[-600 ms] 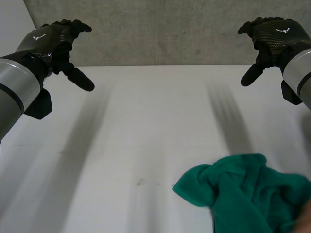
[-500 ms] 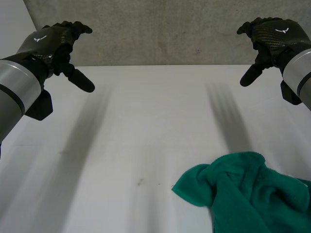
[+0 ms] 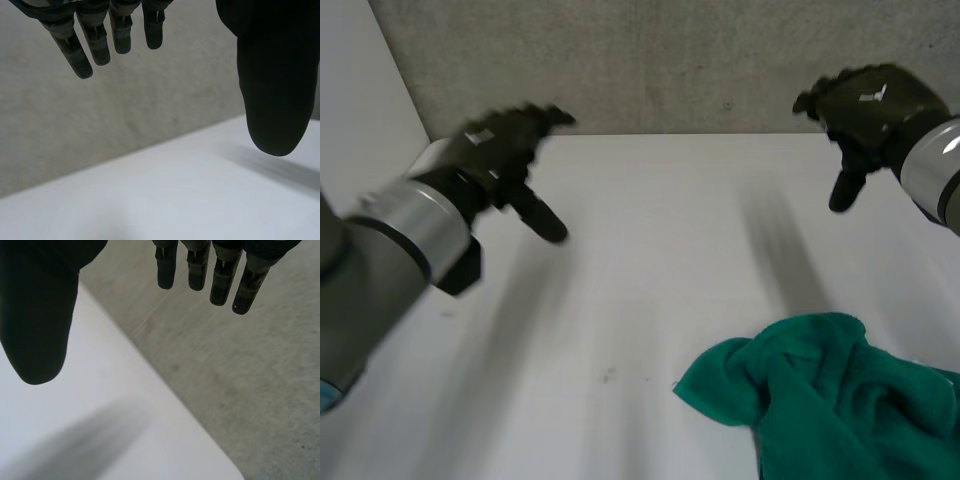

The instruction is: Fold the towel.

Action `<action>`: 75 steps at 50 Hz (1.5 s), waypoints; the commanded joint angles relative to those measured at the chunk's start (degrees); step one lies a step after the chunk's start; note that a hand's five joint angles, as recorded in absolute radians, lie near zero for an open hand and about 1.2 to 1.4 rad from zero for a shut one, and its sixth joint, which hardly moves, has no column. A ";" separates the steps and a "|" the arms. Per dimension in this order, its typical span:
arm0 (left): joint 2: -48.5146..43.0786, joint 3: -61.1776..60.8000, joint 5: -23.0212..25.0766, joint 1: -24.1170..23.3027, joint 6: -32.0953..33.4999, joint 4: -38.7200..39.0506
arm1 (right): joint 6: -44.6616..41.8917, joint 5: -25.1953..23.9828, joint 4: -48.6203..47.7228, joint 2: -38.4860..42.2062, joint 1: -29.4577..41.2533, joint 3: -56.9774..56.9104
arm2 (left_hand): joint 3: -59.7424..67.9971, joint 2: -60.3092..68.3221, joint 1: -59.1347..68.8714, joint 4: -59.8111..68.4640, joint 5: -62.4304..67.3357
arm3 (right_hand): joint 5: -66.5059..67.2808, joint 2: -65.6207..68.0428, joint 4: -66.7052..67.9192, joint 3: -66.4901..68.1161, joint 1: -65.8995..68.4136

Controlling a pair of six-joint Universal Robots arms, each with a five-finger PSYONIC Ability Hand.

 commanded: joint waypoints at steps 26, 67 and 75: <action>-37.07 10.08 -0.56 -23.97 0.05 5.45 | -23.28 -19.62 10.30 -7.07 -23.32 37.26 | 35.56 36.10 36.19 35.97 35.02 | 22.13 21.92 21.52 22.52 23.76; -6.49 -8.01 -10.50 -7.45 14.81 34.11 | 24.19 -24.54 -33.31 -5.94 -9.27 18.63 | 68.12 68.67 68.75 68.54 67.58 | 67.69 67.48 67.09 68.09 69.32; -8.69 -20.32 -10.41 -6.65 14.90 33.76 | 13.30 -25.07 -18.81 5.31 -5.22 21.62 | 68.12 68.67 68.75 68.54 67.58 | 67.69 67.48 67.09 68.09 69.32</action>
